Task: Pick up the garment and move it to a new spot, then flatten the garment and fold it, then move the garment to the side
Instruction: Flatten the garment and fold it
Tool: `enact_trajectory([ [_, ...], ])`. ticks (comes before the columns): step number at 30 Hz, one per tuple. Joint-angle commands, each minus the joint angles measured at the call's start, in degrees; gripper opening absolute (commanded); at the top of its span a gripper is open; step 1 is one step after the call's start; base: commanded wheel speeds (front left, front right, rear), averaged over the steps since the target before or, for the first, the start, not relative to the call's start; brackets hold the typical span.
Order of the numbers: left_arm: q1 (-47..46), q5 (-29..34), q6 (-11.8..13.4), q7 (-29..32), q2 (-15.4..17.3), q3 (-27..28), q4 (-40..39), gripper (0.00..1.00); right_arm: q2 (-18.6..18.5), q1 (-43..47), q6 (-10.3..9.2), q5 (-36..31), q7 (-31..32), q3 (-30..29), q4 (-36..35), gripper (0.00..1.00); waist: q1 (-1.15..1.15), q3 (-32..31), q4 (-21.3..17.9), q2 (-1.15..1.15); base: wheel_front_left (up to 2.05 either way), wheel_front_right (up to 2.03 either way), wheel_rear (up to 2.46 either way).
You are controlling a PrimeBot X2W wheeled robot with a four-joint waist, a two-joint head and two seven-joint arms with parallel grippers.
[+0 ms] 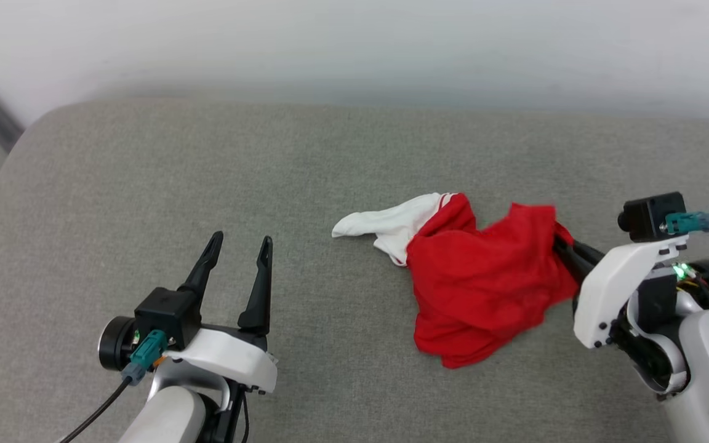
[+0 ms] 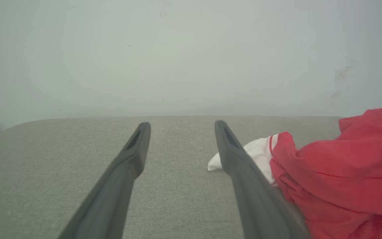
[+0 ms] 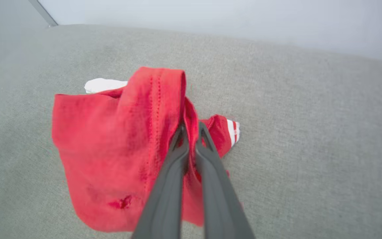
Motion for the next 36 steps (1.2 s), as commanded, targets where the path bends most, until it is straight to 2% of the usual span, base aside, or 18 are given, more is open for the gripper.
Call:
enact_trajectory([
  [1,0.5,-0.1,0.2,0.0,0.1,0.1,-0.1,1.0,0.3,0.2,-0.02,-0.4,-0.2,0.3,-0.5,0.0,0.0,-1.3,-1.0,0.0,0.0,0.0,0.0],
  [5,1.7,-0.4,0.4,0.6,0.6,0.0,-0.6,1.0,1.7,4.1,-0.02,-0.8,0.2,4.9,-8.5,0.0,0.0,-3.4,-2.1,0.0,0.0,0.0,0.0],
  [9,2.6,-0.8,0.9,1.1,0.9,-0.1,-1.4,1.0,2.4,9.8,-0.04,1.9,3.9,13.3,-14.2,0.0,0.0,-4.5,-2.6,0.0,0.0,0.0,0.0],
  [10,2.8,-0.9,0.9,1.5,1.0,-0.3,-1.8,1.0,2.6,14.0,-0.03,4.0,5.9,18.7,-14.1,0.0,0.0,-4.8,-2.7,0.0,0.0,0.0,0.0],
  [14,3.1,-1.1,0.8,1.9,1.0,-0.8,-1.7,1.0,3.0,18.1,-0.03,6.3,6.6,24.0,-8.7,0.0,0.0,-5.2,-2.5,0.0,0.0,0.0,0.0],
  [15,3.2,-1.2,0.6,1.9,1.1,-0.8,-1.7,1.0,3.3,18.6,-0.02,6.7,5.9,24.7,-7.1,0.1,0.0,-5.3,-2.4,0.0,0.0,0.0,0.0],
  [16,3.2,-1.3,0.6,2.0,1.1,-0.9,-1.6,1.0,3.6,18.9,-0.02,6.8,4.8,25.1,-5.7,0.48,0.0,-5.3,-2.3,0.0,0.0,0.0,0.0],
  [17,3.4,-1.3,0.7,2.0,1.1,-0.9,-1.6,1.0,3.8,19.0,-0.02,6.9,3.8,25.7,-4.5,1.0,0.0,-5.3,-2.2,0.0,0.0,0.0,0.0],
  [21,4.2,-1.6,0.9,2.0,1.5,-0.9,-1.2,1.0,4.8,18.6,-0.02,6.4,-4.8,23.1,-3.3,1.0,0.0,-6.1,-2.3,0.0,0.0,0.0,0.0],
  [27,6.0,-2.2,1.5,2.1,2.2,-0.4,-1.4,1.0,6.0,20.5,-0.02,4.5,-13.9,17.8,-8.8,1.0,0.0,-7.4,-2.9,0.0,0.0,0.0,0.0],
  [32,6.5,-2.3,1.9,2.1,2.6,-0.2,-1.7,1.0,5.7,21.1,-0.02,2.8,-13.1,11.1,-11.1,1.0,0.0,-7.8,-3.1,0.0,0.0,0.0,0.0],
  [36,5.7,-2.1,1.8,2.3,2.4,-0.6,-2.0,1.0,4.5,19.9,-0.02,3.7,-7.2,7.0,-8.9,1.0,0.0,-7.5,-2.2,0.0,0.0,0.0,0.0],
])
